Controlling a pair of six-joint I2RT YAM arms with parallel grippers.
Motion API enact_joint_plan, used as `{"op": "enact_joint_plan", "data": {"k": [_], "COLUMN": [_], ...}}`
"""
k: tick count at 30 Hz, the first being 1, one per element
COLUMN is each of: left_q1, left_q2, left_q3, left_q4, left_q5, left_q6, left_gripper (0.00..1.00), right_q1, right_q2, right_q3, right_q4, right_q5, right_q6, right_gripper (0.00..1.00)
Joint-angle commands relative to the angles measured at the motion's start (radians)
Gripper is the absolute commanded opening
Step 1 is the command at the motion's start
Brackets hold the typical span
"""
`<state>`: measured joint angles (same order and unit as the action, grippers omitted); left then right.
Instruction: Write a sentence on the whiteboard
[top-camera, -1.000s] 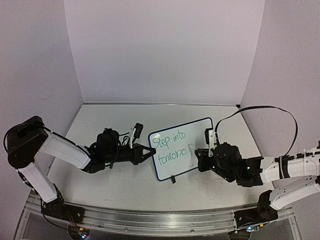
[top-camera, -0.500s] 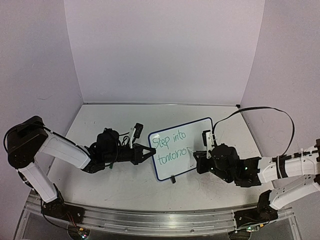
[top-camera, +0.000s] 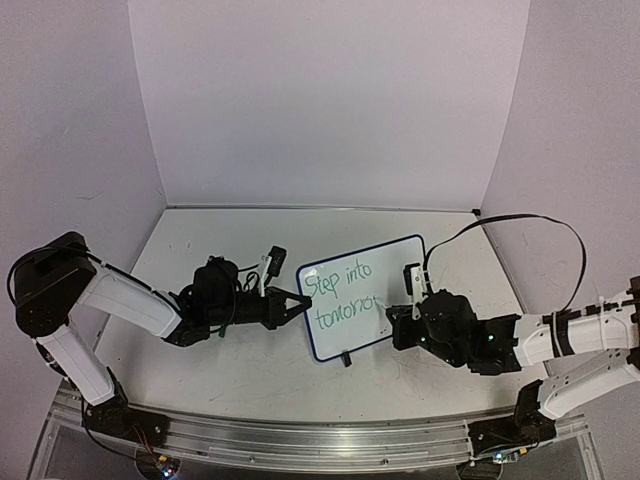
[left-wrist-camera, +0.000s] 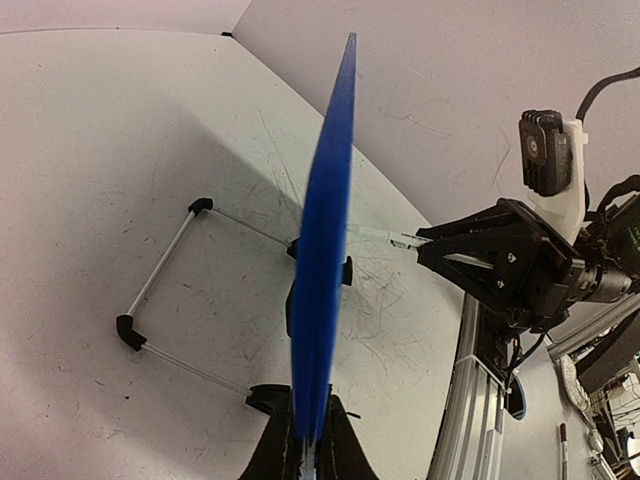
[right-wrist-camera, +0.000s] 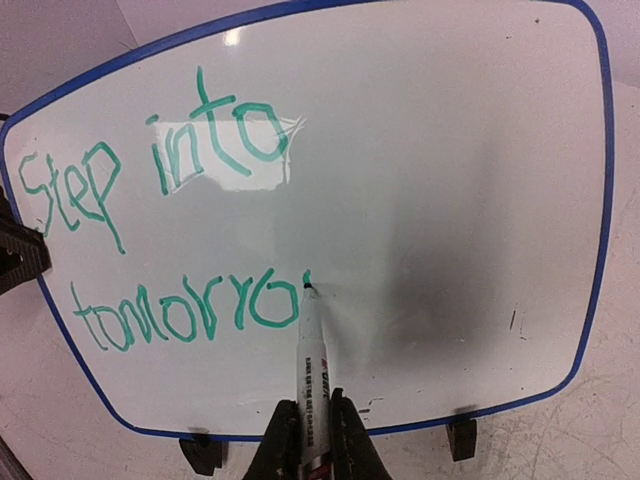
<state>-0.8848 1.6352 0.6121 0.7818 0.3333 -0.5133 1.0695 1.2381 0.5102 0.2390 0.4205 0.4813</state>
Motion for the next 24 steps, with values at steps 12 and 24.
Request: {"op": "enact_joint_plan", "data": {"k": [12, 24], "left_q1": [0.005, 0.004], "left_q2": [-0.014, -0.015], "left_q3": [-0.001, -0.004], "left_q4": [-0.049, -0.05], "left_q5": [-0.019, -0.018], "left_q6": [0.009, 0.008], "left_gripper": [0.0, 0.0], "right_q1": [-0.001, -0.001], "right_q2": [-0.007, -0.001], "right_q3": [-0.008, 0.003], "right_q4": [-0.07, -0.071], "right_q5": [-0.014, 0.004], "right_q6": [0.065, 0.067], "right_gripper": [0.0, 0.0]}}
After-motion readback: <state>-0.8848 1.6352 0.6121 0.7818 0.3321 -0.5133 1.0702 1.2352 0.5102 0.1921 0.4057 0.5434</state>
